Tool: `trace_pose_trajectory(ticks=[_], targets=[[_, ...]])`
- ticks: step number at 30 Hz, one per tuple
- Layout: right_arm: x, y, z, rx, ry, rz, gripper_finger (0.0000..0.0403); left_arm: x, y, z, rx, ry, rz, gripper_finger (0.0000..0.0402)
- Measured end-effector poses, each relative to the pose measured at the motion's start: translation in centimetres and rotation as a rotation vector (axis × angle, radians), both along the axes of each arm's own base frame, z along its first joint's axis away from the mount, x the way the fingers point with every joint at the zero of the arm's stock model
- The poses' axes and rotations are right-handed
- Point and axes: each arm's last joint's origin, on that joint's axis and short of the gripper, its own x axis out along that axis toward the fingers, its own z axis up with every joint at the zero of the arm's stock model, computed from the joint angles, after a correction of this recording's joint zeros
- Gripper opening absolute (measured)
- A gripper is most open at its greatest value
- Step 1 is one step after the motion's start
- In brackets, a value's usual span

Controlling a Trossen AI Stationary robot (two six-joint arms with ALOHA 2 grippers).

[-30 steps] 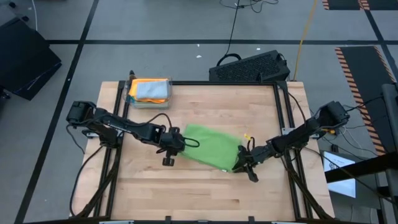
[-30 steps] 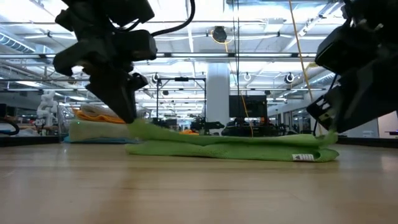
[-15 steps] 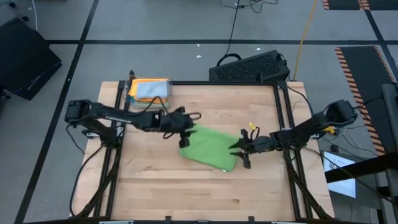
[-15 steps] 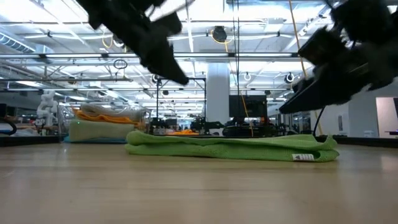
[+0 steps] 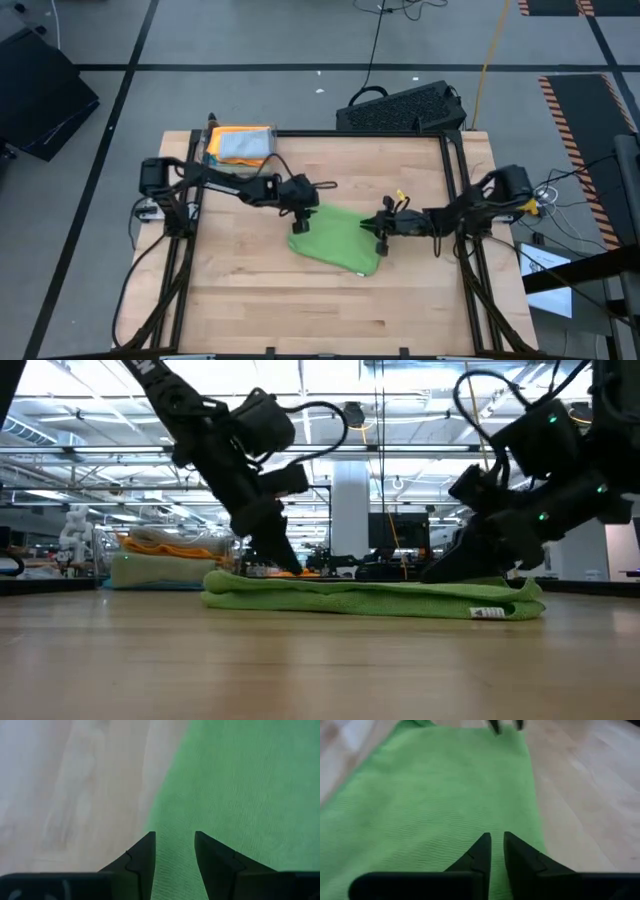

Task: Fold microfiber towels
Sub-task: Fold the green microfiber cloth

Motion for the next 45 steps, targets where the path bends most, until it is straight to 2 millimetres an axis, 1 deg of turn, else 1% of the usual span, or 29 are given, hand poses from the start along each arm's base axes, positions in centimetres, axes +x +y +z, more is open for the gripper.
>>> trace_pose_trajectory(ticks=[2,6,8,11,14,19,22,25,29,32,37,39,41,43,45], targets=[[0.0,-0.1,-0.6,0.008,0.02,-0.013,0.003,0.2,-0.2,-0.8,0.02,0.025,0.014,0.0136],[0.0,-0.1,-1.6,0.039,0.048,-0.031,0.0006,-0.1,0.0,-2.3,0.044,0.116,0.07,0.0136],[0.0,-0.1,-1.9,0.058,0.047,-0.045,0.0002,-0.1,0.1,-2.4,0.052,0.125,0.075,0.0136],[0.0,0.0,-1.9,0.08,0.039,-0.05,0.0006,-0.2,0.1,-2.3,0.055,0.124,0.07,0.0136],[0.0,0.3,-1.6,0.088,0.024,-0.039,0.0011,-0.7,0.0,-1.2,0.064,0.125,0.058,0.0136],[0.1,0.9,0.3,0.1,-0.057,-0.003,0.0021,-1.1,-0.6,3.7,0.05,-0.028,0.082,0.0136],[0.2,1.3,1.8,0.098,-0.125,0.016,0.003,-1.5,-2.2,5.4,0.029,-0.086,0.063,0.0136],[0.5,1.3,3.0,0.075,-0.186,0.003,0.0039,-1.3,-4.2,5.8,0.006,-0.12,0.025,0.0136],[0.8,1.2,3.3,0.062,-0.182,0.004,0.0043,-1.2,-7.0,4.9,0.003,-0.087,0.003,0.0136],[0.7,1.4,2.9,0.078,-0.136,0.002,0.004,-1.7,-9.1,3.8,-0.014,-0.011,0.0,0.0136],[0.0,3.2,2.0,0.095,-0.044,0.07,0.0042,-2.0,-13.1,2.7,-0.018,-0.02,0.017,0.0136],[-0.2,4.1,2.0,0.109,-0.039,0.107,0.0047,-1.6,-14.6,2.5,-0.021,-0.091,0.027,0.0136],[-0.5,5.1,2.1,0.12,-0.047,0.137,0.0053,-0.7,-16.0,2.3,-0.026,-0.194,0.009,0.0136],[-0.8,5.7,2.0,0.108,-0.046,0.121,0.0059,0.5,-17.0,2.2,-0.033,-0.285,-0.026,0.0139],[-1.1,6.1,2.2,0.091,-0.044,0.095,0.0065,2.1,-17.8,2.1,-0.019,-0.315,-0.051,0.0149]])
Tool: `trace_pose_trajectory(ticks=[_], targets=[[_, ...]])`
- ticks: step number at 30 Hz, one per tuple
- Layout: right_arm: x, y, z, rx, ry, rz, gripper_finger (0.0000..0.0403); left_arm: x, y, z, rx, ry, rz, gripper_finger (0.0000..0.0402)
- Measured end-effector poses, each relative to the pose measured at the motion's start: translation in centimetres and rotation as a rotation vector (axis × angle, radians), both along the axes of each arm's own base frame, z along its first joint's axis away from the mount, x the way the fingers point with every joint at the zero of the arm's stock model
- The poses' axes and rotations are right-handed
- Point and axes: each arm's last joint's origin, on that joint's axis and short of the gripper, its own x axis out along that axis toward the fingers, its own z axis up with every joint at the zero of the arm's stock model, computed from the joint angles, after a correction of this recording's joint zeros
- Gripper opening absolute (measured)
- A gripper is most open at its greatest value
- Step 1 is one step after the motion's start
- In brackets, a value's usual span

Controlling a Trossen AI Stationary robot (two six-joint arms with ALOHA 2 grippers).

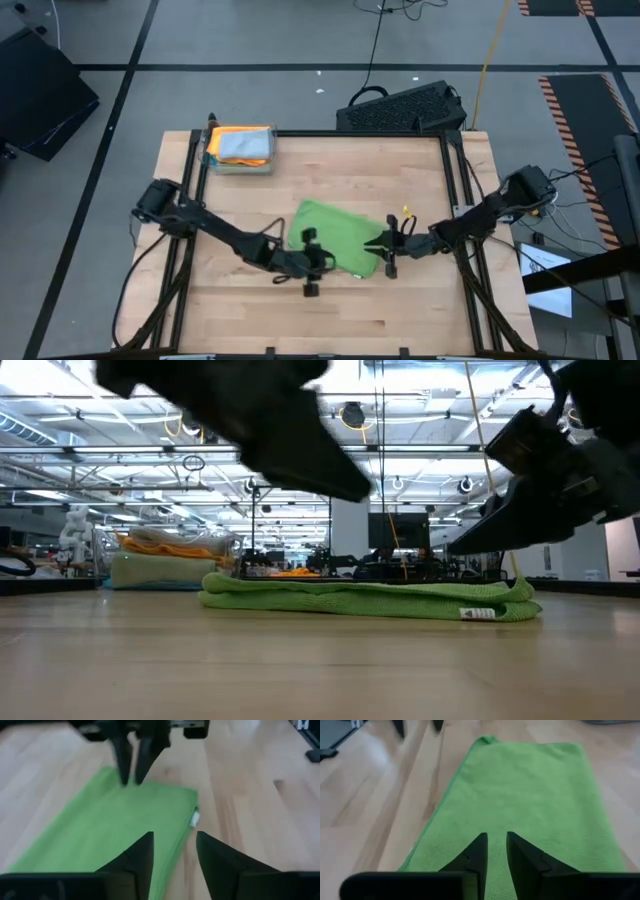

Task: Fold microfiber towels
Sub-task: Fold the green microfiber cloth

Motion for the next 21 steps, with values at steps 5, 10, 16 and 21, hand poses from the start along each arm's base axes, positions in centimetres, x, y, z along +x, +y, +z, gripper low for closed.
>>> trace_pose_trajectory(ticks=[5,10,16,21], targets=[[-0.9,0.2,1.2,0.017,0.013,-0.02,0.007,4.5,-1.1,-0.4,0.068,-0.011,-0.007,0.0187],[-2.6,0.0,2.4,0.002,0.081,-0.002,0.007,8.4,-1.1,-0.9,0.037,-0.035,0.008,0.0187],[-4.8,-1.1,3.4,-0.038,0.17,-0.011,0.007,9.3,-0.2,-4.6,-0.011,0.184,-0.002,0.0143],[-5.7,-1.5,2.6,-0.02,0.141,-0.014,0.007,7.9,0.1,-5.5,-0.037,0.358,0.045,0.0102]])
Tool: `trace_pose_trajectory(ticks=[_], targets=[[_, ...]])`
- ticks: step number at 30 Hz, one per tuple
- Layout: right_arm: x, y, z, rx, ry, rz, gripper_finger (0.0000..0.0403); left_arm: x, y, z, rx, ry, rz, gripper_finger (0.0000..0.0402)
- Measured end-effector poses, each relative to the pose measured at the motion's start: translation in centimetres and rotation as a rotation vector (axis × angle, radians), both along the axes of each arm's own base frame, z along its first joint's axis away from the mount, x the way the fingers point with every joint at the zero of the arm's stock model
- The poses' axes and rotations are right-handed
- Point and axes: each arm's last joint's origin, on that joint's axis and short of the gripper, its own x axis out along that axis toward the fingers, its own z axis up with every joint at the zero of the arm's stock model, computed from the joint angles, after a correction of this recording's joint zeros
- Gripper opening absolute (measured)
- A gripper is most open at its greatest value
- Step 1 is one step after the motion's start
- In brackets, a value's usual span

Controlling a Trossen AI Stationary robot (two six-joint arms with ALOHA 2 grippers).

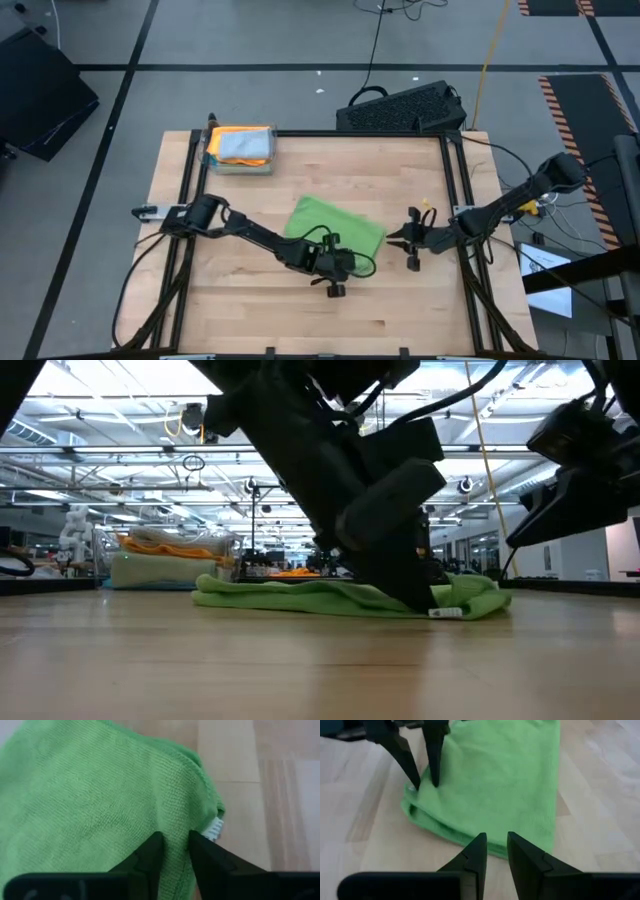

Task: Fold microfiber towels
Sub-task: Fold the green microfiber cloth

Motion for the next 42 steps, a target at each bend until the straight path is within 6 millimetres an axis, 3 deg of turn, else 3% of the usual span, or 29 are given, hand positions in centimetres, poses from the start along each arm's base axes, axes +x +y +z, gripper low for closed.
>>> trace_pose_trajectory(ticks=[6,9,13,16,18,22,28,33,42], targets=[[-0.8,0.2,-1.2,0.098,-0.065,0.001,0.007,-1.6,-2.4,-0.3,-0.161,0.154,-0.157,0.0066],[-0.8,0.9,-1.2,0.154,-0.099,0.02,0.007,-3.1,-4.1,1.0,-0.18,0.211,-0.205,0.0055],[-0.6,2.1,-1.2,0.194,-0.146,0.075,0.007,-5.3,-5.5,3.8,-0.022,0.177,-0.147,0.0055],[-0.5,2.9,-1.4,0.22,-0.162,0.103,0.007,-6.1,-6.8,7.3,0.006,0.026,-0.1,0.0072],[-0.5,3.5,-1.6,0.233,-0.168,0.126,0.007,-6.7,-7.9,8.2,0.023,-0.036,-0.065,0.0092],[-0.2,4.3,-2.0,0.232,-0.165,0.148,0.007,-8.0,-9.8,7.3,0.043,-0.019,-0.057,0.0143],[1.1,5.6,-2.3,0.209,-0.129,0.163,0.007,-7.3,-11.2,5.8,0.042,-0.103,-0.038,0.0196],[1.9,6.2,-2.8,0.176,-0.097,0.169,0.007,-6.5,-12.7,3.8,0.092,-0.162,-0.148,0.0204],[2.2,6.3,-2.7,0.152,-0.115,0.154,0.007,-5.4,-11.6,0.8,0.105,-0.086,-0.14,0.0204]])
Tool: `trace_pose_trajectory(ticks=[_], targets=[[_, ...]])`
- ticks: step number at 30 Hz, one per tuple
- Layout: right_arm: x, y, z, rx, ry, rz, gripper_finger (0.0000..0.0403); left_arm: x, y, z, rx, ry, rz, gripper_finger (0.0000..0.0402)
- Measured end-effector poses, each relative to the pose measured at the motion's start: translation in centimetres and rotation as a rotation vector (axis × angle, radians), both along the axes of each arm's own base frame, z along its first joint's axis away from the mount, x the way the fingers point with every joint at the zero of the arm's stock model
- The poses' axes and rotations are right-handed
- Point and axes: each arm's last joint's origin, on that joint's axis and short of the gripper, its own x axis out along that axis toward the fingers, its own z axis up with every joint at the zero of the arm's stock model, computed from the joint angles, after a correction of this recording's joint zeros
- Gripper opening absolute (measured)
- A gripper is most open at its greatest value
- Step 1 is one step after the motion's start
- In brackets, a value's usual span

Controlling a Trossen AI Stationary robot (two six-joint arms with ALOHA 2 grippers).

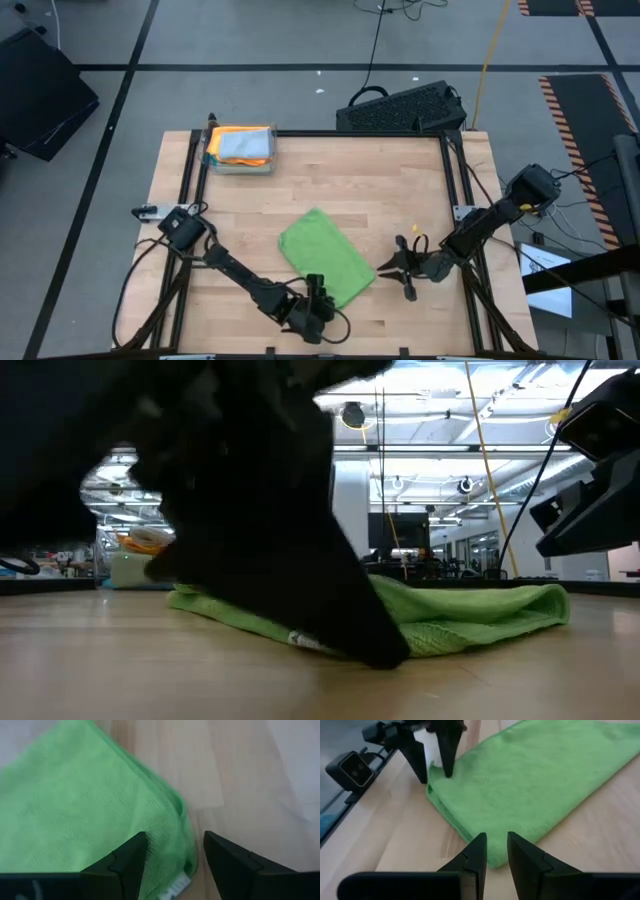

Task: Fold microfiber towels
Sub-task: Fold the green microfiber cloth

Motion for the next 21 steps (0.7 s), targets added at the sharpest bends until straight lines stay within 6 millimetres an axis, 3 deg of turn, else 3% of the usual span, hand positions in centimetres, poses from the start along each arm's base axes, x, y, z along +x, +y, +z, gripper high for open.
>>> trace_pose_trajectory(ticks=[5,12,21], targets=[[0.0,0.0,0.0,-0.008,-0.002,0.0,0.007,0.3,0.4,-0.5,-0.024,0.035,-0.014,0.0174],[-0.1,0.8,0.3,-0.082,-0.028,0.034,0.0104,-0.3,0.4,-0.4,0.014,0.069,-0.009,0.0022],[0.3,2.6,0.5,-0.185,-0.032,0.086,0.019,-0.6,0.3,1.8,0.0,0.009,0.03,0.0007]])
